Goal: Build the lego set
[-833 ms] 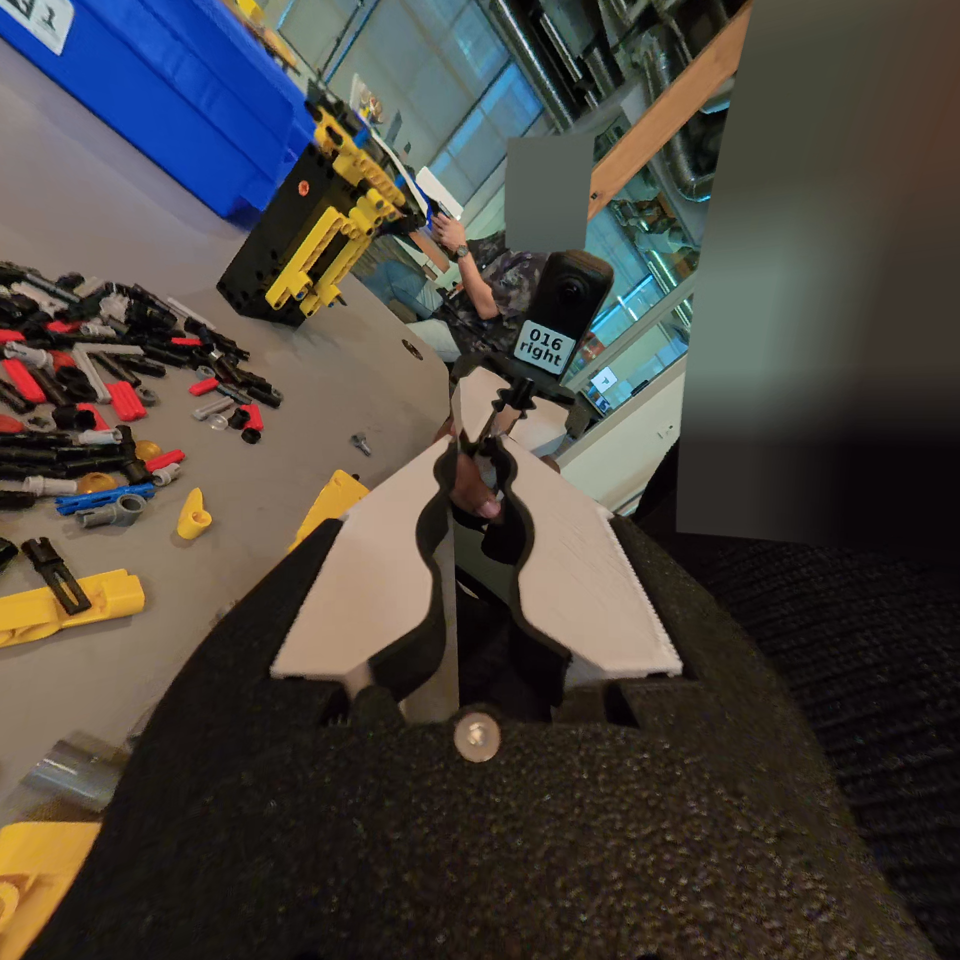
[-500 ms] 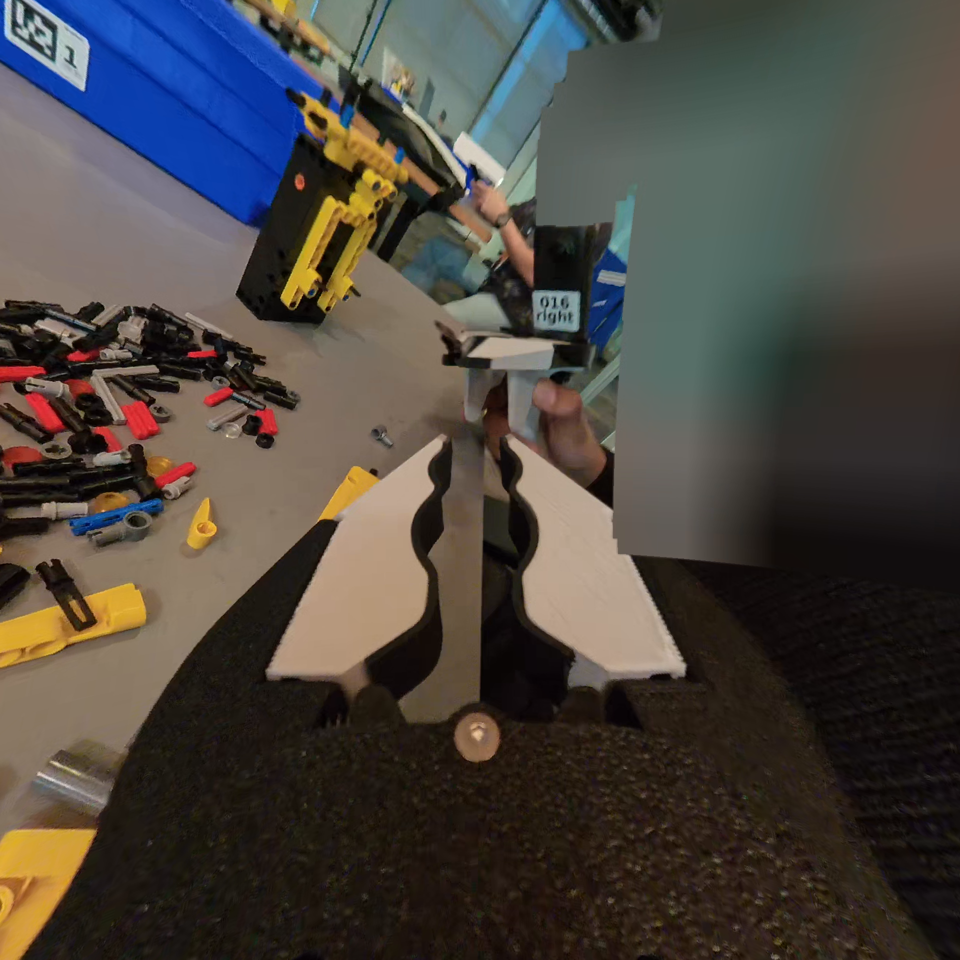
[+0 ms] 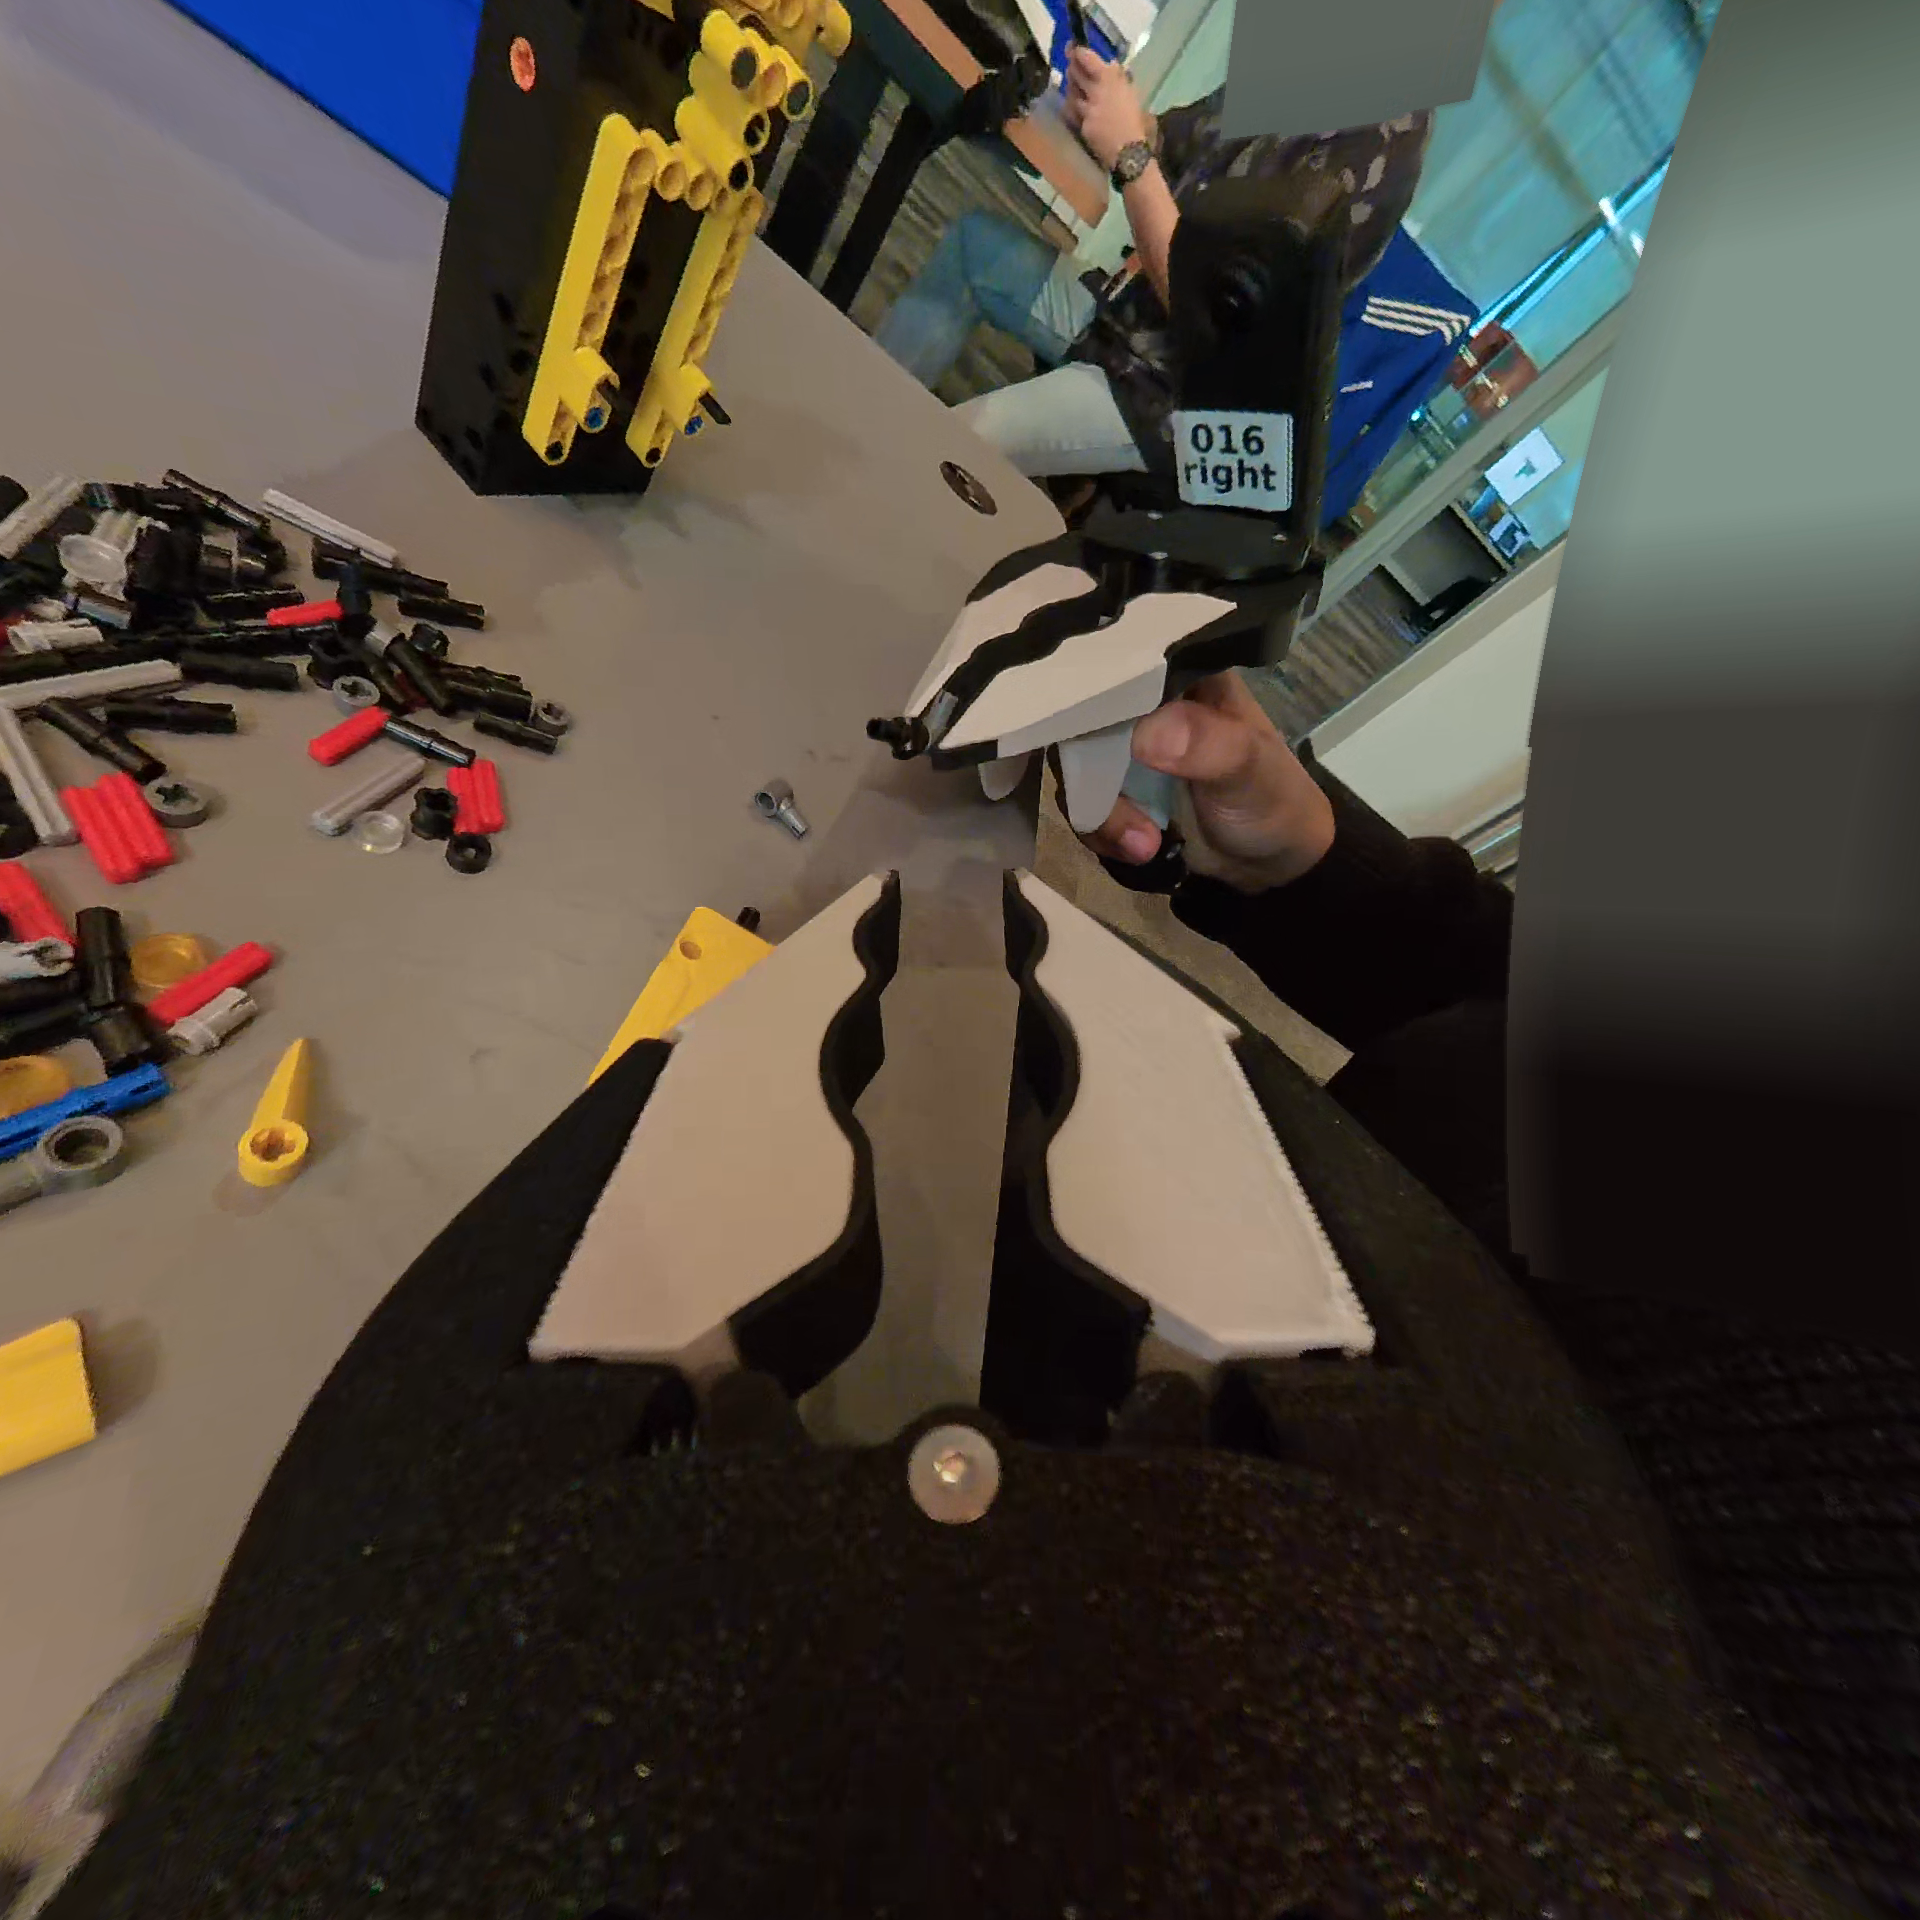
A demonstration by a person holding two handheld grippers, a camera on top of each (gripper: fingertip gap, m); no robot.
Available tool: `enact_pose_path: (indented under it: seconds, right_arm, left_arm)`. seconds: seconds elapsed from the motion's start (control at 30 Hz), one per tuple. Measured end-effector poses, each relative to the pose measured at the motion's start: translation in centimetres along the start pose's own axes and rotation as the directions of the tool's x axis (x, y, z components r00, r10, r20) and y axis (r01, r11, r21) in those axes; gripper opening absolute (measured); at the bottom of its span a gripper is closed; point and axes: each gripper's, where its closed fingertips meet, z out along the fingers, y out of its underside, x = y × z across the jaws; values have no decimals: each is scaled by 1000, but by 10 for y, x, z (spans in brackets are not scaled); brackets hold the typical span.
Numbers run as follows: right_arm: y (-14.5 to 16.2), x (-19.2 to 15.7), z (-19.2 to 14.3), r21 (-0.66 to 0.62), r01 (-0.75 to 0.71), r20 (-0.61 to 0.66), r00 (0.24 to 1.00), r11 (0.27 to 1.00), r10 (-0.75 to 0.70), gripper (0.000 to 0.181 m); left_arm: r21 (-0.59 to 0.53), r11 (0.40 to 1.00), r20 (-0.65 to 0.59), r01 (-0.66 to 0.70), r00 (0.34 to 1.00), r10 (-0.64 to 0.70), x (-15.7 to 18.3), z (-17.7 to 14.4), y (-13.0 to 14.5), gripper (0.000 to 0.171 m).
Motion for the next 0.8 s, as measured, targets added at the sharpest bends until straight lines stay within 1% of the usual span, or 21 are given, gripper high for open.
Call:
enact_pose_path:
  seconds: [0.1, 0.2, 0.3, 0.47, 0.57, 0.7, 0.8]
  right_arm:
    - [2, 2, -4, 5, -2, -3, 1000, 1000, 2, 7]
    - [-1, 5, -10, 21, 10, -19, 1000, 1000, -9, 7]
    - [0, 6, -16, 19, 30, -35, 999, 999, -29, 7]
    - [13, 16, -20, -64, 118, -119, 985, 991, -125, 7]
    - [11, 20, -22, -76, 174, -158, 970, 982, -184, 7]
    - [14, 21, -25, -91, 208, -169, 961, 974, -221, 7]
    - [15, 22, -27, -96, 221, -160, 959, 971, -234, 7]
  left_arm:
    - [-36, 999, 14, 0, 1000, 0, -1, 6, 5, 19]
    - [-87, 996, -11, 13, 1000, -15, 2, 15, 12, 20]
    - [-111, 994, -2, -7, 1000, 7, 4, 22, 12, 20]
    - [-174, 982, 83, -68, 993, 83, -5, 33, 8, 21]
    - [-251, 965, 102, -71, 990, 99, -12, 43, 15, 22]
    - [-305, 948, 156, -90, 977, 143, -21, 53, 19, 21]
    - [-330, 931, 221, -153, 947, 234, -30, 56, 11, 22]
